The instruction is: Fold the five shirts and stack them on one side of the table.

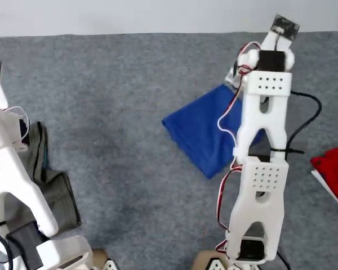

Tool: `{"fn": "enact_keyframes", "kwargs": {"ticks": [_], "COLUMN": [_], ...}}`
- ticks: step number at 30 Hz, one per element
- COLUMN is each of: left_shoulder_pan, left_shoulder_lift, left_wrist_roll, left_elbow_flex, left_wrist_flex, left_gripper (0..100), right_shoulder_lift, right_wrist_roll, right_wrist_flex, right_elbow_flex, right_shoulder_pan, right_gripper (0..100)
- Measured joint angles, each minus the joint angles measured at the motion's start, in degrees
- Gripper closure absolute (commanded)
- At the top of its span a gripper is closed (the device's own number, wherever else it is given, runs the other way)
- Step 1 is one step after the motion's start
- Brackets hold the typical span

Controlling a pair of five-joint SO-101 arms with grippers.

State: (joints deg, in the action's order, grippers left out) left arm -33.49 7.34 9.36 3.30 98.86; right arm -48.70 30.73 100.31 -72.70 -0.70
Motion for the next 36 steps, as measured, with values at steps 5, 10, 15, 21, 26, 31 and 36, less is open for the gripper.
{"fn": "enact_keyframes", "kwargs": {"ticks": [5, 10, 15, 21, 26, 31, 36], "left_shoulder_pan": [0.0, 0.0, 0.0, 0.0, 0.0, 0.0, 0.0], "left_shoulder_lift": [0.0, 0.0, 0.0, 0.0, 0.0, 0.0, 0.0], "left_wrist_roll": [0.0, 1.9, 2.3, 2.3, 2.3, 2.3, 2.3], "left_elbow_flex": [0.0, 0.0, 0.0, 0.0, 0.0, 0.0, 0.0], "left_wrist_flex": [0.0, 0.0, 0.0, 0.0, 0.0, 0.0, 0.0], "left_gripper": [98, 98, 98, 98, 98, 98, 98], "right_shoulder_lift": [4.1, 13.5, 14.4, 6.9, 0.2, -2.6, -4.1], "right_wrist_roll": [7.2, 13.0, 17.2, 19.1, 19.2, 19.2, 20.5], "right_wrist_flex": [0.0, 0.0, -0.7, -7.0, -13.8, -16.8, -16.9], "right_elbow_flex": [11.1, 26.5, 32.9, 33.1, 33.1, 33.1, 32.2], "right_shoulder_pan": [-1.8, -4.1, -3.9, -4.2, -4.1, -5.2, -5.5], "right_gripper": [64.2, 52.8, 52.2, 52.2, 52.3, 53.0, 66.4]}}
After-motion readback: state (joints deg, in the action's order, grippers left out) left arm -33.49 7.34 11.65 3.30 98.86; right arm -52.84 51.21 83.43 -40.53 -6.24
